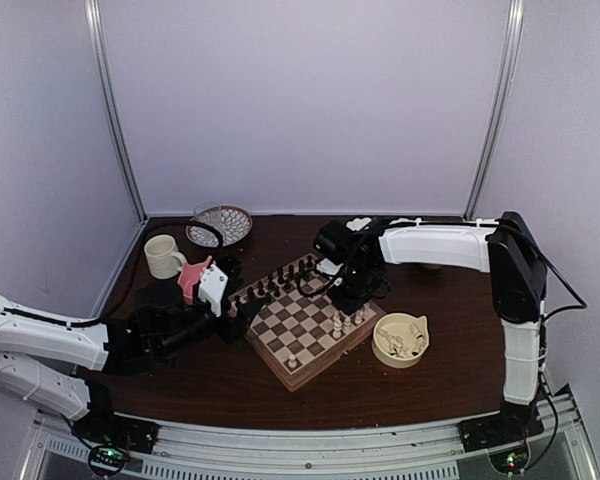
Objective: Set up the chess pieces on the board
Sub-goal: Place the knight at g2.
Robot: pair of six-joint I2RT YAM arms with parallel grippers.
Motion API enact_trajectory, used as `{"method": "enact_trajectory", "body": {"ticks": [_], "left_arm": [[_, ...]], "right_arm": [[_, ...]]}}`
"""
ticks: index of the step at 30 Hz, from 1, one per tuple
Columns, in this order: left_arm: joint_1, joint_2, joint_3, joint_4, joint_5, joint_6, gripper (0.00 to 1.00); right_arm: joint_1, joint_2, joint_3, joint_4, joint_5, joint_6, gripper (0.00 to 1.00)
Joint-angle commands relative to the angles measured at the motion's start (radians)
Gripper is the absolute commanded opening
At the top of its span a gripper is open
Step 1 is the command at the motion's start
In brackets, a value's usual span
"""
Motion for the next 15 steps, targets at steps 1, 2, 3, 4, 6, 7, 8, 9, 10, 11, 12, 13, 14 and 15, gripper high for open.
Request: {"method": "enact_trajectory", "body": {"ticks": [1, 2, 3, 4, 6, 7, 8, 9, 10, 11, 12, 13, 14, 15], "left_arm": [[0.005, 0.007, 0.027, 0.017, 0.01, 0.007, 0.61], [0.005, 0.005, 0.027, 0.017, 0.01, 0.008, 0.61], [0.006, 0.005, 0.027, 0.017, 0.01, 0.007, 0.61], [0.005, 0.005, 0.027, 0.017, 0.01, 0.007, 0.61], [0.004, 0.007, 0.027, 0.018, 0.012, 0.008, 0.61], [0.005, 0.008, 0.027, 0.018, 0.011, 0.008, 0.61], [0.006, 0.009, 0.027, 0.018, 0.011, 0.008, 0.61], [0.006, 0.008, 0.027, 0.018, 0.012, 0.008, 0.61], [0.006, 0.009, 0.027, 0.018, 0.012, 0.008, 0.61], [0.005, 0.009, 0.028, 0.018, 0.012, 0.009, 0.61], [0.005, 0.009, 0.027, 0.018, 0.013, 0.008, 0.61], [0.005, 0.009, 0.028, 0.018, 0.013, 0.008, 0.61], [0.005, 0.009, 0.028, 0.018, 0.013, 0.008, 0.61], [0.006, 0.009, 0.028, 0.018, 0.013, 0.008, 0.61]], "right_arm": [[-0.01, 0.011, 0.022, 0.017, 0.0, -0.002, 0.07], [-0.01, 0.012, 0.023, 0.016, 0.0, -0.002, 0.07], [-0.011, 0.014, 0.025, 0.014, -0.001, -0.003, 0.07], [-0.011, 0.014, 0.026, 0.015, 0.001, -0.002, 0.07], [-0.011, 0.015, 0.026, 0.016, 0.002, -0.002, 0.07], [-0.011, 0.015, 0.027, 0.017, 0.003, -0.002, 0.07], [-0.011, 0.014, 0.026, 0.017, 0.006, -0.001, 0.07], [-0.011, 0.014, 0.026, 0.019, 0.007, -0.001, 0.07], [-0.012, 0.013, 0.029, 0.019, 0.006, -0.003, 0.07], [-0.012, 0.013, 0.029, 0.018, 0.008, -0.003, 0.07], [-0.013, 0.013, 0.028, 0.02, 0.007, -0.002, 0.07], [-0.012, 0.013, 0.029, 0.02, 0.004, -0.003, 0.07], [-0.012, 0.012, 0.03, 0.02, 0.003, -0.002, 0.07], [-0.012, 0.012, 0.029, 0.02, 0.002, -0.002, 0.07]]}}
